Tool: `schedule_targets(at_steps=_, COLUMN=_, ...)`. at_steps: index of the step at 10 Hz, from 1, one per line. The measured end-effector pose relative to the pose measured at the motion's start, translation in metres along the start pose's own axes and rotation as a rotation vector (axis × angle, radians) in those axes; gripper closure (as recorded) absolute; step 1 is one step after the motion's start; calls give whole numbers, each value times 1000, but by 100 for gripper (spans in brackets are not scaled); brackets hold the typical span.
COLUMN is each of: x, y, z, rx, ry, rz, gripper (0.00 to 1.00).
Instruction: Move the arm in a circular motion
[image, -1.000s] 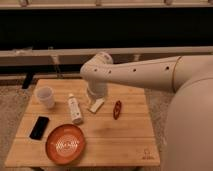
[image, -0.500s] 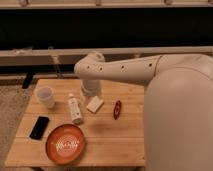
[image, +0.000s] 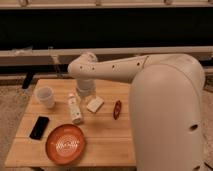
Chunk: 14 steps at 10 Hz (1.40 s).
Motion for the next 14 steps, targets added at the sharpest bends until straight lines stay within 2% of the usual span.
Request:
schedule_targets(at_steps=4, x=-10, y=24, z=7, rx=-9, ry=13, rz=-87, gripper=35)
schedule_targets(at_steps=6, x=-12, y=45, z=10, rx=-22, ry=22, rz=-146, gripper=35)
schedule_targets(at_steps=10, x=-3, y=74, z=8, rx=-69, ry=43, rz=-252, gripper=35)
schedule_targets(at_steps=14, x=20, y=89, z=2, rx=-120, ry=84, rz=-306, gripper=35)
